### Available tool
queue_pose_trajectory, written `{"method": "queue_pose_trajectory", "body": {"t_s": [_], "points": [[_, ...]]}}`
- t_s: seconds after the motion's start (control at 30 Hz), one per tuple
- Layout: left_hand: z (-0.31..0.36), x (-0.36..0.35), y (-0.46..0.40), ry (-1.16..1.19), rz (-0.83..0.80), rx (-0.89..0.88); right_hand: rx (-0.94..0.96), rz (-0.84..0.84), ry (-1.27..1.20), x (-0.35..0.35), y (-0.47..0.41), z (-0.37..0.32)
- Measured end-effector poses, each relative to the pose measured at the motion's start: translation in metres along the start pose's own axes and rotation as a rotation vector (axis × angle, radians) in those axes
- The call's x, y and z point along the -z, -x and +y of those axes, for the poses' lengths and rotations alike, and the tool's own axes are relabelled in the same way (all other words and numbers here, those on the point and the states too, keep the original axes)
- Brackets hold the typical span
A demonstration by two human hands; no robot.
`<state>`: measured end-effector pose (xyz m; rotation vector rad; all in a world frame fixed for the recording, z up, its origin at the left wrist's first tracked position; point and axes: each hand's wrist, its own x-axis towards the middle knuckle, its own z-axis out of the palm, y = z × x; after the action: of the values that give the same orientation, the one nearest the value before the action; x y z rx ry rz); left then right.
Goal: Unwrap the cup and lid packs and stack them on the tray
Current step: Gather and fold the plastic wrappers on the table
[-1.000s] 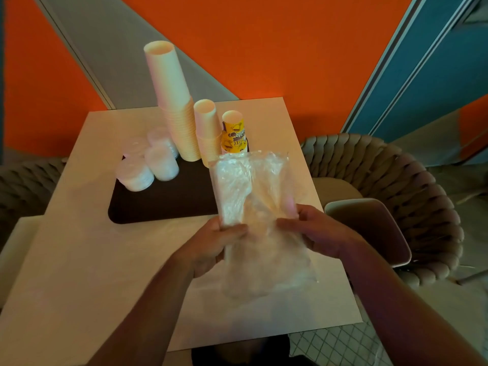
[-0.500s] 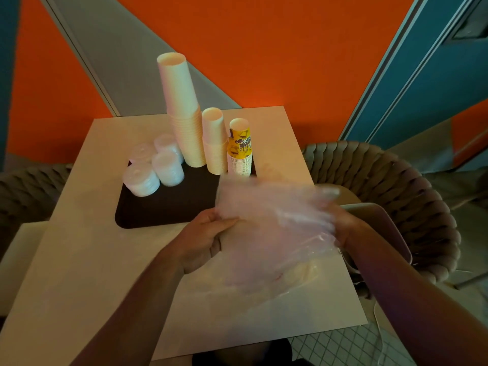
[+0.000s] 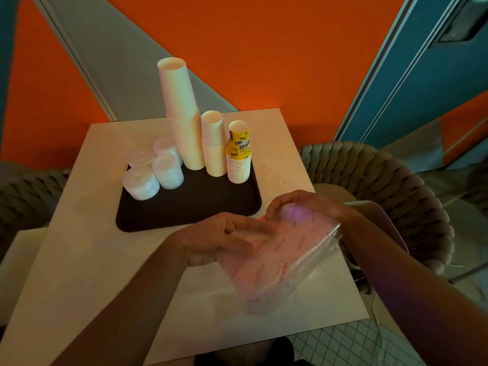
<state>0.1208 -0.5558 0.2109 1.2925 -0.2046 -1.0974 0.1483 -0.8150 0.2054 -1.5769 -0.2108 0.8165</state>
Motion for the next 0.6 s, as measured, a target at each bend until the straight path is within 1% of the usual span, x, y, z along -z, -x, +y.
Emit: {"method": "queue_pose_trajectory", "body": {"t_s": [0.03, 0.07, 0.17, 0.2, 0.23, 0.3, 0.37, 0.4, 0.43, 0.5, 0.53, 0.6], "points": [[-0.002, 0.0, -0.004, -0.015, 0.019, 0.015, 0.001, 0.064, 0.016, 0.0, 0.002, -0.003], [-0.004, -0.003, -0.006, -0.026, 0.074, 0.008, 0.011, 0.184, 0.057, -0.001, 0.005, -0.007], [-0.011, -0.007, -0.013, -0.08, 0.342, -0.085, 0.084, 0.664, 0.172, -0.003, 0.012, -0.012], [-0.014, -0.009, -0.016, -0.092, 0.432, -0.11, 0.106, 0.782, 0.269, -0.009, 0.014, -0.013], [-0.017, -0.011, -0.018, -0.102, 0.504, -0.124, 0.107, 0.841, 0.381, -0.018, 0.015, -0.013], [-0.018, -0.017, -0.023, -0.114, 0.583, -0.169, 0.081, 0.836, 0.537, -0.045, 0.018, -0.011], [-0.019, -0.025, -0.024, -0.109, 0.603, -0.269, 0.06, 0.805, 0.534, -0.072, 0.016, -0.007], [-0.019, -0.029, -0.025, -0.114, 0.615, -0.314, 0.047, 0.807, 0.47, -0.082, 0.015, -0.004], [-0.019, -0.031, -0.025, -0.106, 0.637, -0.351, 0.043, 0.802, 0.35, -0.089, 0.013, -0.001], [-0.02, -0.034, -0.023, -0.027, 0.658, -0.411, 0.07, 0.735, -0.04, -0.091, 0.013, 0.006], [-0.021, -0.035, -0.021, 0.024, 0.653, -0.428, 0.089, 0.655, -0.233, -0.089, 0.014, 0.01], [-0.022, -0.037, -0.019, 0.109, 0.622, -0.441, 0.106, 0.48, -0.544, -0.085, 0.017, 0.02]]}}
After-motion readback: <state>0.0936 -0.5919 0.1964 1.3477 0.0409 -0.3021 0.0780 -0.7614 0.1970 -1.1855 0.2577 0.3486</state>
